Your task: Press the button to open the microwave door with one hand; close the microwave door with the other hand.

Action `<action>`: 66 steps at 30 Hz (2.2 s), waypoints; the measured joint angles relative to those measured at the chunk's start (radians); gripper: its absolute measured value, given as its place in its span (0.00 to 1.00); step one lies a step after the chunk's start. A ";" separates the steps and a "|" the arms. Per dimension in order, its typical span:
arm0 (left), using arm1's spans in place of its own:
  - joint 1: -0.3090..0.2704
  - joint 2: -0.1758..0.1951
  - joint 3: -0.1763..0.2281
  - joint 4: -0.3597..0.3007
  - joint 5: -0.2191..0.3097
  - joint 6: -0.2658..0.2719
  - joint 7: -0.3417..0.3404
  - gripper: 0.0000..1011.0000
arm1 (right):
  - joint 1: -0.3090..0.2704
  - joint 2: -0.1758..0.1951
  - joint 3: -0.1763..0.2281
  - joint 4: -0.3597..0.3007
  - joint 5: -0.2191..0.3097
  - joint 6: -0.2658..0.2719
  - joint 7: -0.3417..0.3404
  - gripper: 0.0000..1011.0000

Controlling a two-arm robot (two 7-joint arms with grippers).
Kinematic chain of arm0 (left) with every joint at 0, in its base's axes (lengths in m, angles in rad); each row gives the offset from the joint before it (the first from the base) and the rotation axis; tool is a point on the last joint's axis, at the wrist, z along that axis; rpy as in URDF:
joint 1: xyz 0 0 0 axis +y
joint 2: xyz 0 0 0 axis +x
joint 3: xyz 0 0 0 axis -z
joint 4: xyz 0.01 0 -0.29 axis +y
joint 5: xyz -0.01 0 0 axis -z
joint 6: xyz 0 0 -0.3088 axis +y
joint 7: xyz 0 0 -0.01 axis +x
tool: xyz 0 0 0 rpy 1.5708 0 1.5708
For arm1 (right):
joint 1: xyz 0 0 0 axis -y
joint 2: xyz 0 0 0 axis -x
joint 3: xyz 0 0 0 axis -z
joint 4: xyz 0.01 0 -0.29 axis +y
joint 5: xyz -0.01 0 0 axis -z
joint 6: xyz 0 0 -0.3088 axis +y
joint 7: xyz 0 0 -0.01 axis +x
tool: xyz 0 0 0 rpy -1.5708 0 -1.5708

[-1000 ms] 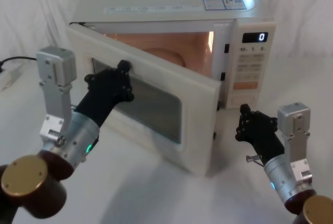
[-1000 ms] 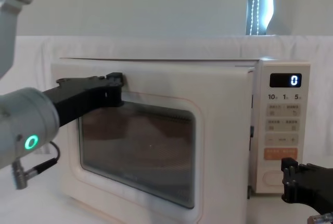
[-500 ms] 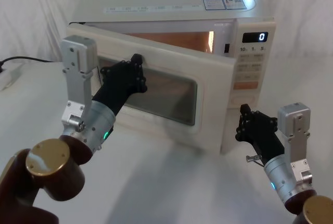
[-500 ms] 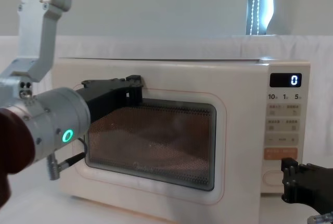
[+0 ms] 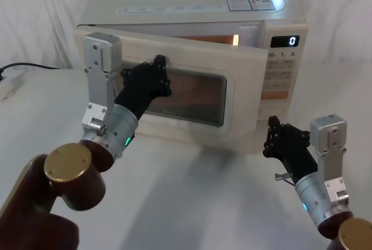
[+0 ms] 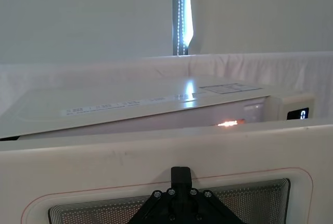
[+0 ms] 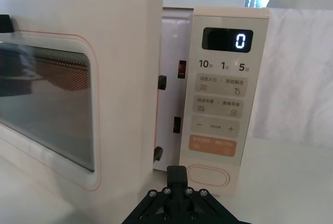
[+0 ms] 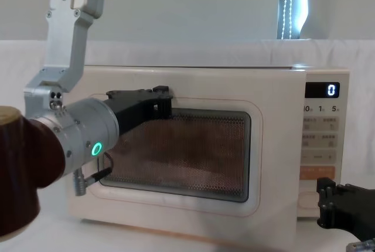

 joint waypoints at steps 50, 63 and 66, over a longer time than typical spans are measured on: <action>-0.145 -0.071 0.005 0.198 0.040 -0.048 -0.009 0.00 | 0.000 0.000 0.000 0.000 0.000 0.000 0.000 0.00; -0.168 -0.072 0.008 0.229 0.033 -0.049 -0.025 0.00 | 0.000 0.000 0.000 0.000 0.000 0.000 0.000 0.00; -0.173 -0.073 0.009 0.235 0.033 -0.051 -0.025 0.00 | 0.000 0.000 0.000 0.000 0.000 0.000 0.000 0.00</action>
